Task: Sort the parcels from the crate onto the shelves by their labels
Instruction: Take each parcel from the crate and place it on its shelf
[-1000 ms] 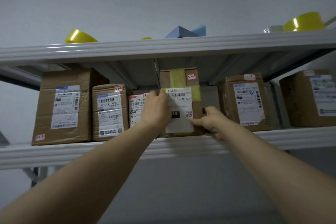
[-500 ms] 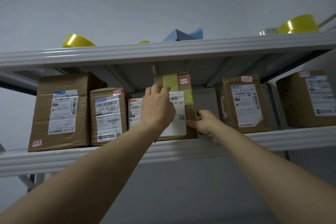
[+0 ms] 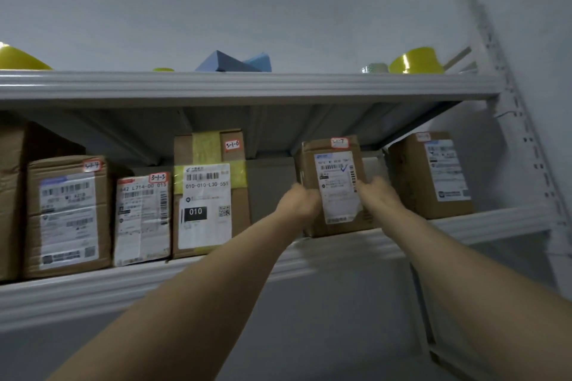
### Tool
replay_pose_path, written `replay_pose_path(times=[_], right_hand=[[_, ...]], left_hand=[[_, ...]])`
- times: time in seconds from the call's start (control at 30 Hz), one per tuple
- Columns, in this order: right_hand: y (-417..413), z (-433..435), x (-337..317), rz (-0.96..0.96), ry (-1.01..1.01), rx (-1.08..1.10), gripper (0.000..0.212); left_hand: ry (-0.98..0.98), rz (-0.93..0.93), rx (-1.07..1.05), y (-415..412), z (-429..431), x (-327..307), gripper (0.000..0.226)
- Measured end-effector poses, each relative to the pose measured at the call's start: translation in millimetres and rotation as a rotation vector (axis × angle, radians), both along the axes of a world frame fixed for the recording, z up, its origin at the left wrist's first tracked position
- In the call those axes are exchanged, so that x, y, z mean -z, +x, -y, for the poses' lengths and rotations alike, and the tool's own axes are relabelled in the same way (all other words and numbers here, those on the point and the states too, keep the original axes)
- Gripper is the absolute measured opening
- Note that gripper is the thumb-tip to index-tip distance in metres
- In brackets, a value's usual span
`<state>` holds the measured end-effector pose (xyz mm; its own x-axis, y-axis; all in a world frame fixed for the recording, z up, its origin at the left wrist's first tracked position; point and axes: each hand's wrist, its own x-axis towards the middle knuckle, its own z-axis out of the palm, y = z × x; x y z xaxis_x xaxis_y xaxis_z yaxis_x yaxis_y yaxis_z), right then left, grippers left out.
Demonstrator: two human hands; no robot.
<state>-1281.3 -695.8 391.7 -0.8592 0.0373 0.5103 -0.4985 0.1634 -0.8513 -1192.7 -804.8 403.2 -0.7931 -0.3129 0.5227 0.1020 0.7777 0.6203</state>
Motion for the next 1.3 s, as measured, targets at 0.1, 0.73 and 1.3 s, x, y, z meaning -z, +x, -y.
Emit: replay_pose_path(times=[0.1, 0.73, 1.3], right_hand=[[-10.4, -0.8, 3.3, 0.029, 0.064, -0.064, 0.038], [4.3, 48.7, 12.5, -0.113, 0.038, -0.235, 0.048], [1.6, 69.8, 14.8, -0.138, 0.119, -0.223, 0.048]], left_hand=[[0.133, 0.054, 0.034, -17.0, -3.2, 1.5, 0.041], [-0.492, 0.008, -0.475, 32.9, 4.5, 30.7, 0.086], [-0.632, -0.030, -0.545, 31.4, 23.9, 37.6, 0.077]])
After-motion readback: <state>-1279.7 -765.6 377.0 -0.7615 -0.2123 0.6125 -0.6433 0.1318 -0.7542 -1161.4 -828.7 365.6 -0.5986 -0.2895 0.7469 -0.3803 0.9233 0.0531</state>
